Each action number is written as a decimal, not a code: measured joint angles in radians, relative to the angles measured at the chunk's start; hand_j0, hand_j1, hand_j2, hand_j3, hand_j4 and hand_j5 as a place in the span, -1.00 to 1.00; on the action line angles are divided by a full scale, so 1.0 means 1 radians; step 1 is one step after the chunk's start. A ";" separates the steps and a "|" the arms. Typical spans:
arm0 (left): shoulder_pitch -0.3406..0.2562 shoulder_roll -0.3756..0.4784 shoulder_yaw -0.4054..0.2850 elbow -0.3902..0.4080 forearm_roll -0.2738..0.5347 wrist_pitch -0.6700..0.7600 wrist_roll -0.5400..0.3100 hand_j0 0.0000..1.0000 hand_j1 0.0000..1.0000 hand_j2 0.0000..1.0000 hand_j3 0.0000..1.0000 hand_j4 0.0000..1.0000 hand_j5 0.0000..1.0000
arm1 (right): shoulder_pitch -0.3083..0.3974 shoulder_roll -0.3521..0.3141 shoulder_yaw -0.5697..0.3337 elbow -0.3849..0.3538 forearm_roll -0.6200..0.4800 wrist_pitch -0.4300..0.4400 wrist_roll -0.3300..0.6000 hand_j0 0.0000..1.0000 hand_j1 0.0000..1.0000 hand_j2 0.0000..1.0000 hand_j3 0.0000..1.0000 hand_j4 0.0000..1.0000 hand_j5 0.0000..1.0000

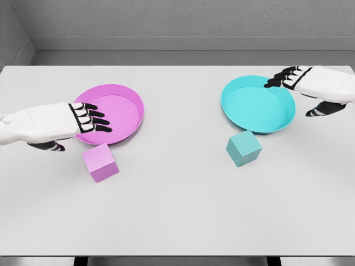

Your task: Place the blocks in the corresponding plates according to their colors

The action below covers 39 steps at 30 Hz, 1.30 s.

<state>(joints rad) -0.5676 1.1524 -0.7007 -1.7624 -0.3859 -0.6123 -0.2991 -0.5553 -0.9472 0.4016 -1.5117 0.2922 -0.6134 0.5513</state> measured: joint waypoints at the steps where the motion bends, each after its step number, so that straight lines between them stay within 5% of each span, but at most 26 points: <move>1: 0.000 0.000 0.000 0.000 0.001 0.000 -0.003 1.00 1.00 1.00 1.00 1.00 1.00 | 0.000 0.001 0.000 -0.002 0.001 0.000 0.000 1.00 1.00 1.00 1.00 1.00 1.00; 9: 0.017 -0.020 -0.008 0.001 -0.012 0.000 -0.059 1.00 1.00 1.00 1.00 1.00 1.00 | -0.003 0.035 -0.002 -0.007 0.018 0.000 0.015 1.00 1.00 1.00 1.00 1.00 1.00; 16: 0.034 -0.075 -0.011 0.001 -0.068 0.000 -0.085 1.00 1.00 1.00 1.00 1.00 1.00 | 0.009 0.103 0.047 -0.118 0.112 0.000 0.044 1.00 1.00 1.00 1.00 1.00 1.00; 26: 0.054 -0.094 -0.011 0.005 -0.083 0.000 -0.083 0.89 0.89 0.89 0.89 0.89 0.89 | 0.025 0.095 0.132 -0.212 0.168 0.000 0.056 1.00 1.00 1.00 1.00 1.00 1.00; 39: 0.055 -0.099 -0.056 0.003 -0.144 0.000 -0.082 0.90 0.90 0.90 0.90 0.90 0.90 | 0.025 0.091 0.204 -0.231 0.220 0.000 0.060 1.00 1.00 1.00 1.00 1.00 1.00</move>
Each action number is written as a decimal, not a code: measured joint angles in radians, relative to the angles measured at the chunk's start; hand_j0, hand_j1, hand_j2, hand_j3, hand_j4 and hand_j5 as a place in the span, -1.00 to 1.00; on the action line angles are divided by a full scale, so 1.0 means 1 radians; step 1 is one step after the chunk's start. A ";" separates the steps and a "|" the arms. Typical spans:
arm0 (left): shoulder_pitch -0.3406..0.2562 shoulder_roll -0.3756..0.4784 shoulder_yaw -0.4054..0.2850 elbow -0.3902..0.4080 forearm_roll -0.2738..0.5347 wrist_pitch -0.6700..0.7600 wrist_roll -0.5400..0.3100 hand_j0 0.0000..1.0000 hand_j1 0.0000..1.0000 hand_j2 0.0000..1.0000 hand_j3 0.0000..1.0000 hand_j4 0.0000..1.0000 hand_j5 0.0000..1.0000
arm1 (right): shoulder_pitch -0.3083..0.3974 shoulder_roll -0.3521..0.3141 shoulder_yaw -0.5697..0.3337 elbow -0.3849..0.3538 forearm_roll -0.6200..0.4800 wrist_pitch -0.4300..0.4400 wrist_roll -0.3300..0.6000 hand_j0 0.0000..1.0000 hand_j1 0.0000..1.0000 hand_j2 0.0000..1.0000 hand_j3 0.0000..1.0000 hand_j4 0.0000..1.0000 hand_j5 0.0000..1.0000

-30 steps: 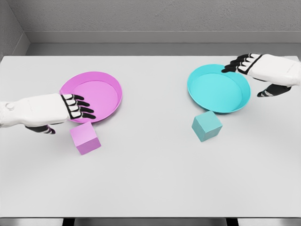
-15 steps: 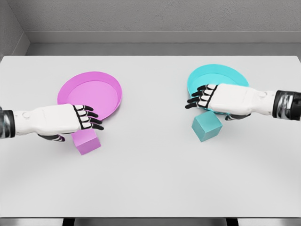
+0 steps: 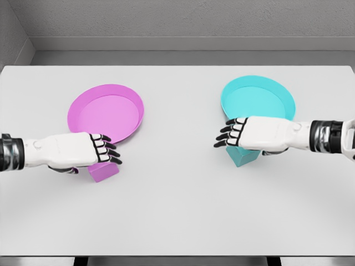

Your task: Place the blocks in the corresponding plates according to their colors

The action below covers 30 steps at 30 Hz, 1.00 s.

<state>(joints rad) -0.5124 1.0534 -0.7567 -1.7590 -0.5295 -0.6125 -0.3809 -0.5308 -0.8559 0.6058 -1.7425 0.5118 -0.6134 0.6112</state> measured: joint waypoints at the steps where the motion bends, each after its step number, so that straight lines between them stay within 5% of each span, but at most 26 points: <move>1: 0.000 -0.002 -0.001 0.000 0.000 0.000 0.000 0.90 0.90 0.90 0.90 0.90 0.90 | 0.000 0.000 0.002 0.000 0.007 0.000 0.000 1.00 1.00 1.00 1.00 1.00 1.00; 20: -0.002 -0.055 -0.005 0.035 -0.053 0.000 0.000 0.90 0.90 0.90 0.90 0.90 0.90 | 0.028 0.059 0.019 0.039 0.133 0.000 0.000 0.99 0.99 0.99 0.99 0.99 0.99; 30: -0.008 -0.063 -0.013 0.047 -0.070 0.000 0.000 0.90 0.90 0.90 0.90 0.90 0.90 | 0.017 0.077 0.012 0.043 0.145 0.000 0.000 0.27 0.27 0.27 0.27 0.27 0.27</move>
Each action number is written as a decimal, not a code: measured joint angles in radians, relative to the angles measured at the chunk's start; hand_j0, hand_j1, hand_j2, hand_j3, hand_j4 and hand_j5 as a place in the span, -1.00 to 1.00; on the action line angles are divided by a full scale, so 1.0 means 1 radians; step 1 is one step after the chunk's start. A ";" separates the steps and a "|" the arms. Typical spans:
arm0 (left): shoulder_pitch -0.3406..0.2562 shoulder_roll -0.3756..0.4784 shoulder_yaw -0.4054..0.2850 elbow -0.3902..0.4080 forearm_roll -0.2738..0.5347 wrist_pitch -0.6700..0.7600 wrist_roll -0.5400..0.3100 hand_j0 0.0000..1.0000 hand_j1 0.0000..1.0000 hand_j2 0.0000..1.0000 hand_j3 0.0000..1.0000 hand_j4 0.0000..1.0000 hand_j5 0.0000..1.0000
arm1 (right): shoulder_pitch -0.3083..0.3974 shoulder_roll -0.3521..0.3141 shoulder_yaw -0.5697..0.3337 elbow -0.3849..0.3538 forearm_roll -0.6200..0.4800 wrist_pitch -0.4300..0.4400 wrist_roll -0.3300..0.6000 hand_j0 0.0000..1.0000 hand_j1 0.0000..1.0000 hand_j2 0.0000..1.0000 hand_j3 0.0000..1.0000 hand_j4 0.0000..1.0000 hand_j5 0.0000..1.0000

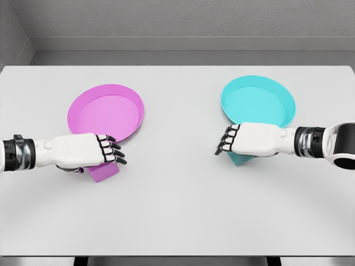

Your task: Place the blocks in the corresponding plates according to their colors

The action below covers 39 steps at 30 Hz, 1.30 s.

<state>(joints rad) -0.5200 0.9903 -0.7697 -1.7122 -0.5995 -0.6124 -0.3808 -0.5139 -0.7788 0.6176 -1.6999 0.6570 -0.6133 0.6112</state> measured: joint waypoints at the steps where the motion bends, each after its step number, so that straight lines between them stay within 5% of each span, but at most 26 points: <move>1: 0.000 -0.001 0.000 0.001 0.000 0.000 0.000 0.90 0.90 0.90 0.90 0.90 0.90 | 0.000 0.001 0.000 0.000 0.000 0.000 0.000 0.27 0.27 0.27 0.27 0.27 0.27; 6: 0.003 -0.003 -0.003 0.002 -0.001 0.001 0.001 0.53 0.53 0.53 0.53 0.53 0.53 | -0.002 0.002 -0.001 0.015 -0.002 0.001 -0.001 0.25 0.25 0.25 0.25 0.25 0.25; 20: -0.002 0.003 -0.004 -0.003 -0.004 0.002 0.002 0.09 0.09 0.09 0.09 0.09 0.09 | -0.011 0.023 -0.002 0.018 -0.003 0.000 0.000 0.14 0.14 0.14 0.14 0.14 0.14; 28: -0.031 0.010 0.007 -0.008 0.025 0.000 0.005 0.01 0.01 0.01 0.01 0.01 0.01 | -0.028 0.025 -0.020 0.003 -0.048 0.000 0.000 0.13 0.13 0.13 0.13 0.13 0.13; 39: -0.098 0.046 0.054 0.044 0.126 0.000 0.004 0.01 0.01 0.01 0.01 0.01 0.01 | -0.032 0.019 -0.177 0.037 -0.157 0.000 0.001 0.13 0.13 0.13 0.13 0.13 0.13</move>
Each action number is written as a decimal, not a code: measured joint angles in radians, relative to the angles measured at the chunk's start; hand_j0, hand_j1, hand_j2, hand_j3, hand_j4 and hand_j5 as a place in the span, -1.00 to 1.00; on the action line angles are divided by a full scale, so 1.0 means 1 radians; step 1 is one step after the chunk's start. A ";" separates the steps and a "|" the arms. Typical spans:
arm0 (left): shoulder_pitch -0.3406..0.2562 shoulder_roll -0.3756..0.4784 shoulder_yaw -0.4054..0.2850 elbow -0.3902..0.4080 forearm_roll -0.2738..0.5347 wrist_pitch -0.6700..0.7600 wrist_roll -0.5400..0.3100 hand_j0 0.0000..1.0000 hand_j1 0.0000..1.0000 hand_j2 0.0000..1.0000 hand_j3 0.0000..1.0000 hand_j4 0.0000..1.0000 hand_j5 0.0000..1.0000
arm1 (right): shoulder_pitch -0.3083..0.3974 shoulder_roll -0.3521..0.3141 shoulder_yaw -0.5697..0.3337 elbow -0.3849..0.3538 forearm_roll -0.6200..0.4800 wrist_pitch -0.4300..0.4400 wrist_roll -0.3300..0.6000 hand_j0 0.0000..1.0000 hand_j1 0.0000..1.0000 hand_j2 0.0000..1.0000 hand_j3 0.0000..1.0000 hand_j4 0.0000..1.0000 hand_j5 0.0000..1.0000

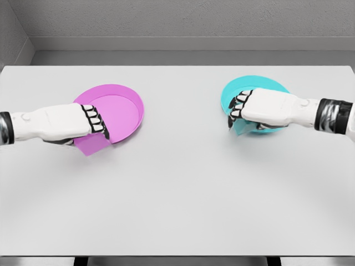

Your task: Place the blocks in the corresponding plates according to their colors

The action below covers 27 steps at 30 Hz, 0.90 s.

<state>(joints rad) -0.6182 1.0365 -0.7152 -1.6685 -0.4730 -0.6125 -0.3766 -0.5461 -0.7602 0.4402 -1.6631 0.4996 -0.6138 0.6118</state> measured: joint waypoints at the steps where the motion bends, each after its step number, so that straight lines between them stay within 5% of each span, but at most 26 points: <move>1: -0.017 -0.002 0.002 0.021 0.001 -0.001 -0.001 0.01 0.01 0.01 0.01 0.01 0.01 | -0.012 0.001 -0.011 0.015 -0.008 0.000 0.000 0.13 0.13 0.13 0.13 0.13 0.13; 5: -0.080 -0.027 0.005 0.097 0.004 -0.001 -0.002 0.01 0.01 0.01 0.01 0.01 0.01 | -0.051 0.021 -0.039 0.098 -0.021 0.000 0.000 0.17 0.17 0.17 0.17 0.17 0.17; 8: -0.140 -0.094 0.002 0.206 0.003 0.000 -0.014 0.01 0.01 0.01 0.01 0.01 0.01 | -0.048 0.040 -0.055 0.147 -0.018 0.000 0.000 1.00 1.00 1.00 1.00 1.00 1.00; 15: -0.144 -0.222 -0.007 0.344 -0.013 -0.001 -0.036 0.11 0.11 0.11 0.11 0.11 0.11 | -0.041 0.050 -0.113 0.174 -0.016 0.000 0.000 1.00 1.00 1.00 1.00 1.00 1.00; 19: -0.144 -0.257 -0.012 0.373 -0.013 -0.001 -0.038 0.99 0.99 0.99 0.99 0.99 0.99 | -0.040 0.049 -0.217 0.244 -0.017 0.000 0.000 1.00 1.00 1.00 1.00 1.00 1.00; 23: -0.144 -0.268 -0.013 0.382 -0.009 0.000 -0.036 1.00 1.00 1.00 1.00 1.00 1.00 | -0.026 0.041 -0.314 0.393 -0.013 0.000 0.000 1.00 1.00 1.00 1.00 1.00 1.00; 27: -0.135 -0.260 -0.013 0.382 0.028 -0.001 -0.032 1.00 1.00 1.00 1.00 1.00 1.00 | -0.022 0.035 -0.333 0.432 -0.004 0.000 0.000 1.00 1.00 1.00 1.00 1.00 1.00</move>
<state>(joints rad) -0.7532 0.7769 -0.7281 -1.2866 -0.4453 -0.6130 -0.4085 -0.5676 -0.7255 0.1071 -1.2309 0.4957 -0.6139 0.6114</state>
